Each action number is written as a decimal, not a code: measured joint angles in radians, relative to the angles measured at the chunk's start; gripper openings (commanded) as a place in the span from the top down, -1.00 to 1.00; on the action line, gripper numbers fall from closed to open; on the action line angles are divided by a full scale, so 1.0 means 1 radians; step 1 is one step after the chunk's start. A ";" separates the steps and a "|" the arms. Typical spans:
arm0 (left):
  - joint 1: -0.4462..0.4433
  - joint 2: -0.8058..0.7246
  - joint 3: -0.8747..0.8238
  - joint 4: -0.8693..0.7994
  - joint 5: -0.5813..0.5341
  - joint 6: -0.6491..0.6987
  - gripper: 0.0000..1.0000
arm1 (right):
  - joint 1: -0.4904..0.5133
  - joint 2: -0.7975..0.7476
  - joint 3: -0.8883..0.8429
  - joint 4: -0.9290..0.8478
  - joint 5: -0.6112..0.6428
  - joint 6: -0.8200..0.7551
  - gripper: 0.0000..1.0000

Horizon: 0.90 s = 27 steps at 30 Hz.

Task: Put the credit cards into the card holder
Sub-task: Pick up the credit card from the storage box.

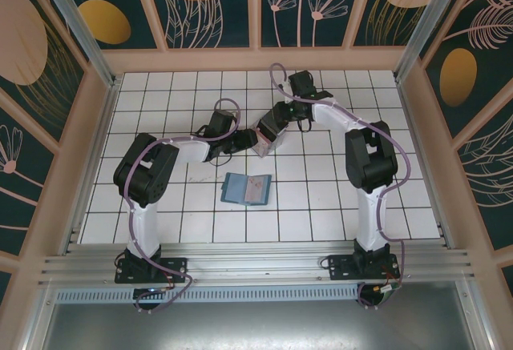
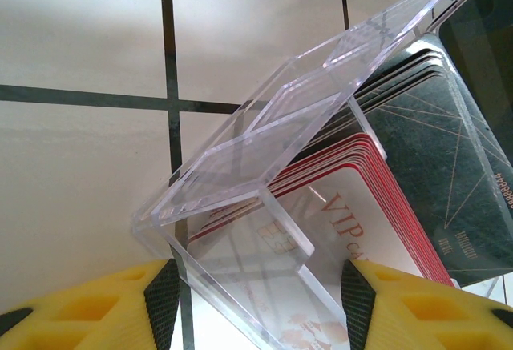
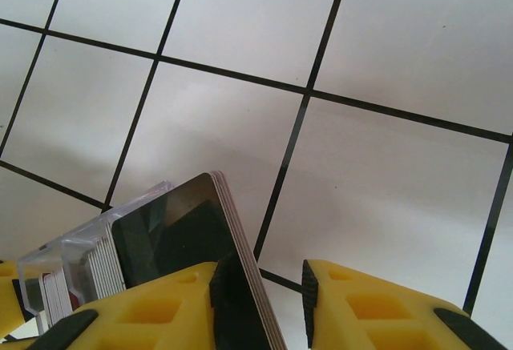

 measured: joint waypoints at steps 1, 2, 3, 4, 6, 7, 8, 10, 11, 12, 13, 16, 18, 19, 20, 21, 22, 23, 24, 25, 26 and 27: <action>0.000 0.000 0.000 0.000 0.000 0.000 -0.16 | 0.000 0.000 0.000 0.000 -0.001 -0.001 0.37; 0.000 0.000 0.000 0.000 0.000 0.000 -0.16 | 0.000 0.000 -0.001 0.000 -0.006 -0.003 0.37; 0.000 0.000 0.000 0.000 0.000 0.000 -0.16 | 0.000 0.000 -0.005 0.002 -0.016 -0.004 0.37; 0.000 0.000 0.000 0.000 0.000 0.000 -0.16 | 0.000 0.000 -0.007 0.004 -0.027 -0.006 0.37; 0.000 0.000 0.000 0.000 0.000 0.000 -0.16 | 0.000 0.000 -0.013 0.004 -0.050 -0.010 0.38; 0.000 0.000 0.000 0.000 0.000 0.000 -0.16 | 0.000 0.000 -0.015 0.005 -0.056 -0.011 0.38; 0.000 0.000 0.000 0.000 0.000 0.000 -0.16 | 0.000 -0.001 -0.019 0.011 -0.061 -0.012 0.38; 0.000 0.000 0.000 0.000 0.000 0.000 -0.16 | -0.002 -0.003 -0.025 0.020 -0.071 -0.011 0.39; 0.000 0.000 0.000 0.000 0.000 0.000 -0.16 | -0.002 -0.003 -0.027 0.024 -0.072 -0.011 0.43; 0.000 0.000 0.000 0.000 0.000 0.000 -0.16 | -0.003 -0.005 -0.030 0.027 -0.072 -0.014 0.43; 0.000 0.000 0.000 0.000 0.000 0.000 -0.16 | -0.003 -0.008 -0.032 0.029 -0.072 -0.014 0.47; 0.000 0.000 0.000 -0.001 0.001 0.000 -0.16 | -0.003 -0.011 -0.035 0.033 -0.072 -0.016 0.50; 0.000 0.000 0.000 -0.001 0.000 0.000 -0.16 | -0.002 -0.013 -0.035 0.033 -0.072 -0.017 0.54; 0.000 0.000 0.000 -0.001 0.001 0.000 -0.16 | -0.001 -0.014 -0.035 0.033 -0.074 -0.018 0.56; 0.000 0.000 0.000 -0.002 0.001 0.000 -0.16 | 0.000 -0.014 -0.035 0.033 -0.076 -0.018 0.57; 0.000 0.000 0.000 -0.002 0.001 0.000 -0.16 | 0.000 -0.015 -0.035 0.033 -0.078 -0.018 0.61; 0.000 0.000 0.000 -0.003 0.001 0.000 -0.16 | -0.001 -0.015 -0.035 0.033 -0.079 -0.019 0.63; 0.000 0.000 0.000 -0.003 0.001 0.000 -0.16 | 0.000 -0.015 -0.035 0.034 -0.080 -0.018 0.64; 0.000 0.000 0.000 -0.003 0.001 0.000 -0.16 | 0.000 -0.015 -0.035 0.034 -0.080 -0.018 0.65; 0.000 0.000 0.000 -0.003 0.001 0.000 -0.16 | 0.000 -0.016 -0.036 0.034 -0.081 -0.018 0.67; 0.000 0.000 0.000 -0.003 0.001 0.000 -0.16 | 0.000 -0.018 -0.038 0.035 -0.083 -0.018 0.68; 0.000 0.000 0.000 -0.003 0.001 0.000 -0.16 | 0.000 -0.020 -0.039 0.035 -0.087 -0.018 0.68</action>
